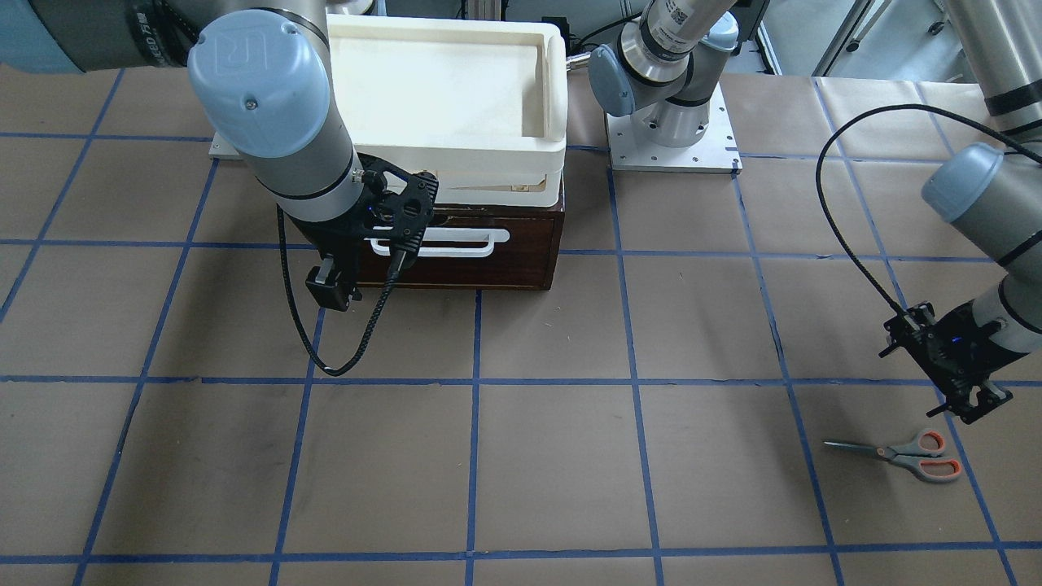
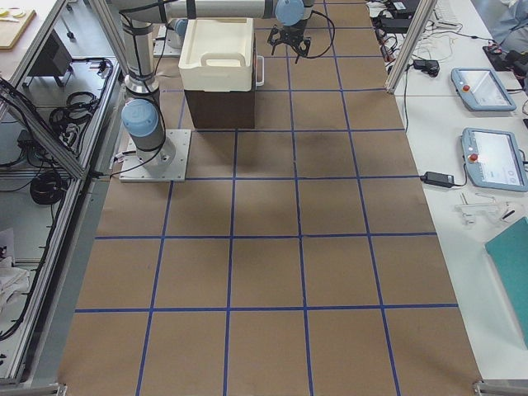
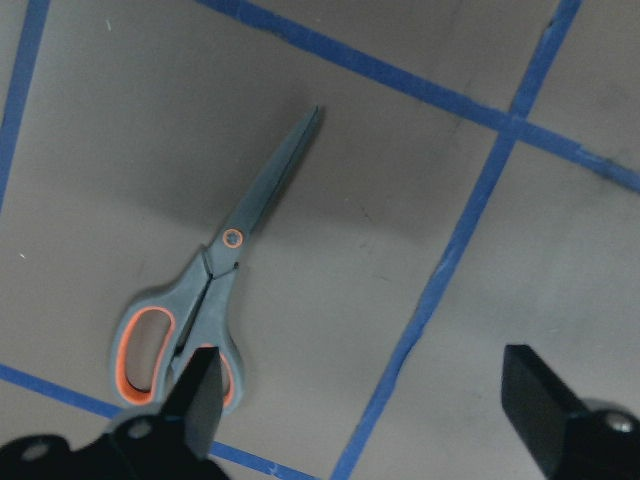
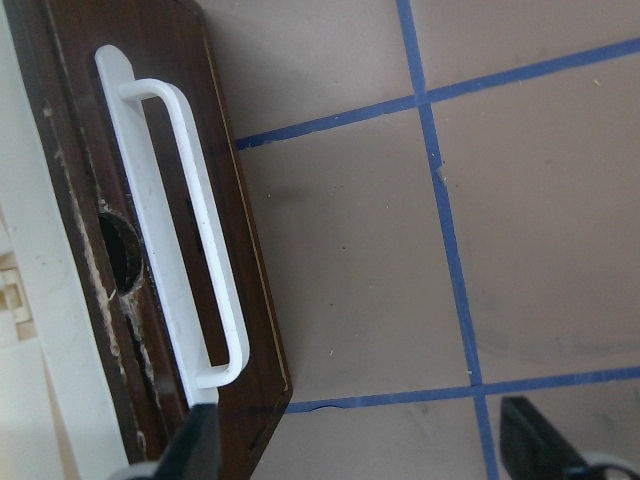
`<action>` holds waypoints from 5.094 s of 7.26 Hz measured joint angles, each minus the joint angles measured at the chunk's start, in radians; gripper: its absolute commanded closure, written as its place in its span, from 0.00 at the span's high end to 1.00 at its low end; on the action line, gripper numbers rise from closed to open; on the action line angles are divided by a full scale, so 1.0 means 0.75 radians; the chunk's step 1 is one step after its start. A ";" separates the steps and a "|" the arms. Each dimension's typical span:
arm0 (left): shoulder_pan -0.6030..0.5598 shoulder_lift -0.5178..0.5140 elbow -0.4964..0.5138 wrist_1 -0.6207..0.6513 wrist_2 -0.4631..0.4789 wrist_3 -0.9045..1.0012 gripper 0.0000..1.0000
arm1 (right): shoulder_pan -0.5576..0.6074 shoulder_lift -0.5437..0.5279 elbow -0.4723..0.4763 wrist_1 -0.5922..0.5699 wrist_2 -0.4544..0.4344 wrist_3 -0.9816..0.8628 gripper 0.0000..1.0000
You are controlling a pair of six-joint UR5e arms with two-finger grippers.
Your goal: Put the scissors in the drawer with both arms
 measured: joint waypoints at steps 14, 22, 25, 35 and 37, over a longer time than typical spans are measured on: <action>0.030 -0.376 0.244 0.074 -0.114 0.532 0.22 | 0.144 0.178 0.088 -0.047 0.050 -0.199 1.00; -0.017 -0.314 0.244 0.074 -0.100 0.556 0.00 | 0.144 0.197 0.089 0.019 0.051 -0.117 1.00; -0.102 -0.195 0.242 -0.051 -0.102 0.533 0.00 | 0.144 0.212 0.089 0.019 0.052 -0.115 1.00; -0.203 0.059 0.222 -0.366 -0.016 0.490 0.00 | 0.142 0.241 0.082 -0.002 0.050 -0.119 1.00; -0.202 0.062 0.222 -0.382 -0.016 0.489 0.00 | 0.140 0.244 0.078 -0.009 0.049 -0.128 1.00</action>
